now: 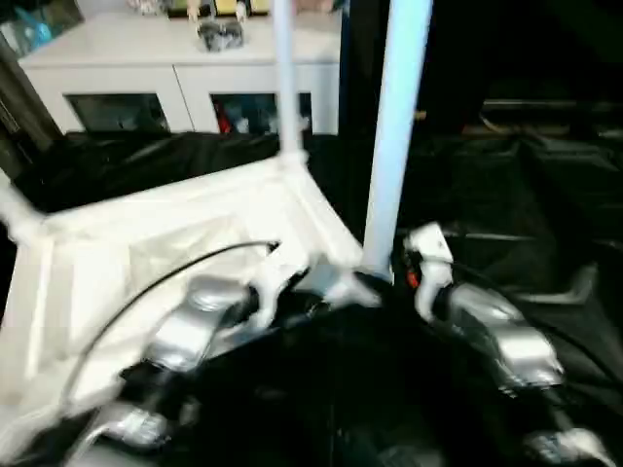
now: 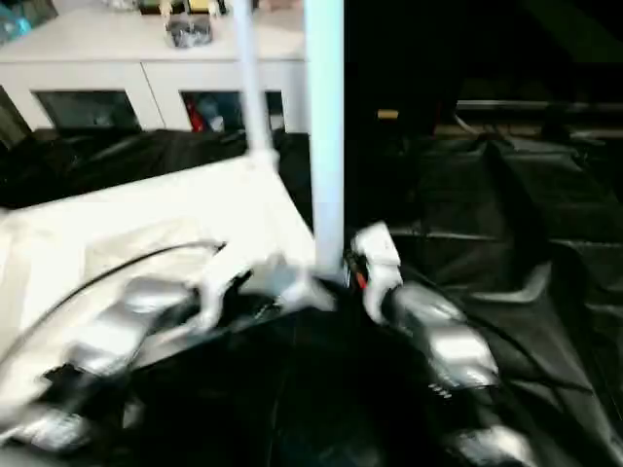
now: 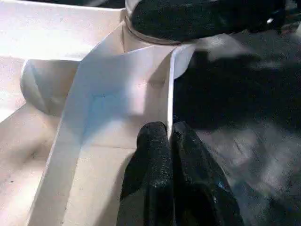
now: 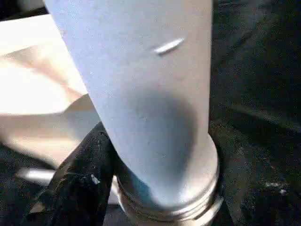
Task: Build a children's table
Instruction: Rotate leg to tighten
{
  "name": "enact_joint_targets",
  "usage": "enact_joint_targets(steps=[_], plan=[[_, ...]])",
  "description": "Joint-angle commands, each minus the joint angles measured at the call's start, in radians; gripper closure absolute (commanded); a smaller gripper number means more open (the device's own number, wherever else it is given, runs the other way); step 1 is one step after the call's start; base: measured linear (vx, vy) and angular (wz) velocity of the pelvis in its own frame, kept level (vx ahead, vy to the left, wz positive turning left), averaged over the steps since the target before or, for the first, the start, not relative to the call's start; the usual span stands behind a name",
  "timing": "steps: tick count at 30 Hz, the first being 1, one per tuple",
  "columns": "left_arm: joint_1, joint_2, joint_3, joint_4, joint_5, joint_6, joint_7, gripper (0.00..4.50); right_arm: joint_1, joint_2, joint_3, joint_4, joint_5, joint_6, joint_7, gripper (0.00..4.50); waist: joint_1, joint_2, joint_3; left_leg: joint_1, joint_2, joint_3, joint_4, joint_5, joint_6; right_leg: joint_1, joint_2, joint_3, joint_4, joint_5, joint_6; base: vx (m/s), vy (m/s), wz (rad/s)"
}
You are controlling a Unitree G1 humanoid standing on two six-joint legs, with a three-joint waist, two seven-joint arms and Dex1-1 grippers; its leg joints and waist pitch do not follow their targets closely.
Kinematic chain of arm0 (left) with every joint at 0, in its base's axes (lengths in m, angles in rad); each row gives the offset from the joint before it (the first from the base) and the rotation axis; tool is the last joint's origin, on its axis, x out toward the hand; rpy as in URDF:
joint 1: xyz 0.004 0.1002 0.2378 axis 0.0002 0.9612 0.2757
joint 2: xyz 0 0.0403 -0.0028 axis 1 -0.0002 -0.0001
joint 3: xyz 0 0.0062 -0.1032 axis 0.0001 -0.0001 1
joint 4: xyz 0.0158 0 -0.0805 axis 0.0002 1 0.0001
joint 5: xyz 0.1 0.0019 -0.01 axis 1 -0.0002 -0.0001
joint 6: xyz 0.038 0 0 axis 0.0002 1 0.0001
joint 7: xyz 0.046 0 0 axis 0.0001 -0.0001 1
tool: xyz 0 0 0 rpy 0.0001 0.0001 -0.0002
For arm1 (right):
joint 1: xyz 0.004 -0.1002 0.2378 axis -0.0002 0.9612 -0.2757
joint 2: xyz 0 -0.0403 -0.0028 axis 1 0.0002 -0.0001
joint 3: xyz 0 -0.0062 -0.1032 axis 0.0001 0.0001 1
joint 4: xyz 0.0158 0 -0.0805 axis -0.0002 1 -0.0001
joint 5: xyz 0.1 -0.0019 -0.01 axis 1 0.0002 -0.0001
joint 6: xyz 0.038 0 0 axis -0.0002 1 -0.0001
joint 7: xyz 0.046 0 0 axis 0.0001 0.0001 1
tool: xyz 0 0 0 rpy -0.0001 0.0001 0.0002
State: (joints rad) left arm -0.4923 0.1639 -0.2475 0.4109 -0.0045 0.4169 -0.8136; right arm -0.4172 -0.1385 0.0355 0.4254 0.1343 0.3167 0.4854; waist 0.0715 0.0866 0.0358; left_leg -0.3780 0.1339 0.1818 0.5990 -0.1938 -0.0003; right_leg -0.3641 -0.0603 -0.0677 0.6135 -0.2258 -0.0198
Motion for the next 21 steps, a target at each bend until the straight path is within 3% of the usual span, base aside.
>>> enact_joint_targets(steps=[1, 4, 6, 7, 9, 13, 14, 15, 16, 18, 21], plan=[[-0.039, -0.076, -0.002, -0.018, -0.051, -0.028, 0.021, 4.5, 0.03, 0.061, 0.08, 0.074, -0.026, 0.032, -0.002, 1.22, -0.005, -0.016, -0.041, 0.019, 0.105, -0.056, -0.088, -0.281, -0.012, 0.019, -0.119, 0.067, -0.093, -0.262, -0.185, 0.0, 0.0, 0.0], [-0.045, -0.086, -0.02, -0.016, -0.041, -0.041, 0.009, 4.5, 0.027, 0.078, 0.071, 0.065, -0.006, 0.02, 0.021, 1.06, -0.004, -0.014, -0.044, 0.015, 0.105, -0.053, -0.085, -0.251, 0.014, 0.021, -0.121, 0.069, -0.091, -0.226, -0.186, 0.0, 0.0, 0.0], [-0.035, -0.072, -0.033, -0.024, -0.035, -0.051, -0.021, 4.5, 0.027, 0.068, 0.07, 0.05, -0.001, 0.01, 0.053, 0.71, -0.003, -0.013, -0.044, 0.013, 0.107, -0.053, -0.085, -0.234, 0.027, 0.022, -0.121, 0.068, -0.09, -0.211, -0.187, 0.0, 0.0, 0.0], [-0.033, -0.068, -0.035, -0.026, -0.035, -0.053, -0.026, 4.5, 0.027, 0.064, 0.073, 0.047, -0.002, 0.005, 0.06, 0.64, -0.002, -0.008, -0.044, 0.014, 0.107, -0.054, -0.085, -0.237, 0.028, 0.021, -0.121, 0.068, -0.091, -0.213, -0.186, 0.0, 0.0, 0.0], [-0.008, -0.023, -0.053, -0.056, -0.04, -0.065, -0.095, 4.5, 0.035, 0.02, 0.097, 0.007, 0.002, -0.056, 0.146, 0.62, -0.003, -0.009, -0.047, 0.012, 0.108, -0.054, -0.084, -0.24, 0.031, 0.024, -0.122, 0.067, -0.089, -0.202, -0.187, 0.0, 0.0, 0.0], [0.016, 0.026, -0.068, -0.089, -0.055, -0.08, -0.175, 4.5, 0.059, -0.042, 0.134, -0.066, 0.024, -0.096, 0.29, 0.62, -0.003, -0.009, -0.056, 0.006, 0.109, -0.053, -0.076, -0.151, 0.083, 0.029, -0.118, 0.062, -0.071, -0.023, -0.212, 0.0, 0.0, 0.0], [0.016, 0.026, -0.068, -0.089, -0.055, -0.08, -0.175, 4.5, 0.059, -0.042, 0.134, -0.066, 0.024, -0.096, 0.29, 0.62, -0.003, -0.009, -0.056, 0.006, 0.109, -0.053, -0.076, -0.151, 0.083, 0.029, -0.118, 0.062, -0.071, -0.023, -0.212, 0.0, 0.0, 0.0], [0.033, 0.057, -0.067, -0.116, -0.076, -0.082, -0.23, 4.5, 0.087, -0.096, 0.171, -0.125, 0.04, -0.095, 0.402, 0.62, 0.002, -0.009, -0.06, 0.005, 0.11, -0.052, -0.069, -0.109, 0.111, 0.032, -0.118, 0.059, -0.064, 0.042, -0.224, 0.0, 0.0, 0.0], [0.043, 0.084, -0.064, -0.131, -0.086, -0.087, -0.264, 4.5, 0.106, -0.139, 0.191, -0.168, 0.055, -0.078, 0.475, 0.62, 0.003, -0.016, -0.058, -0.001, 0.108, -0.048, -0.065, -0.098, 0.135, 0.032, -0.116, 0.059, -0.061, 0.068, -0.227, 0.0, 0.0, 0.0], [0.05, 0.109, -0.059, -0.14, -0.093, -0.092, -0.295, 4.5, 0.12, -0.173, 0.202, -0.196, 0.065, -0.065, 0.529, 0.62, 0.012, -0.011, -0.056, 0.0, 0.111, -0.047, -0.064, -0.102, 0.155, 0.027, -0.117, 0.057, -0.064, 0.041, -0.225, 0.0, 0.0, 0.0], [0.055, 0.132, -0.055, -0.146, -0.1, -0.094, -0.324, 4.5, 0.131, -0.2, 0.207, -0.214, 0.073, -0.055, 0.58, 0.62, 0.022, -0.012, -0.05, 0.008, 0.116, -0.048, -0.073, -0.174, 0.12, 0.02, -0.116, 0.059, -0.076, -0.108, -0.22, 0.0, 0.0, 0.0]])
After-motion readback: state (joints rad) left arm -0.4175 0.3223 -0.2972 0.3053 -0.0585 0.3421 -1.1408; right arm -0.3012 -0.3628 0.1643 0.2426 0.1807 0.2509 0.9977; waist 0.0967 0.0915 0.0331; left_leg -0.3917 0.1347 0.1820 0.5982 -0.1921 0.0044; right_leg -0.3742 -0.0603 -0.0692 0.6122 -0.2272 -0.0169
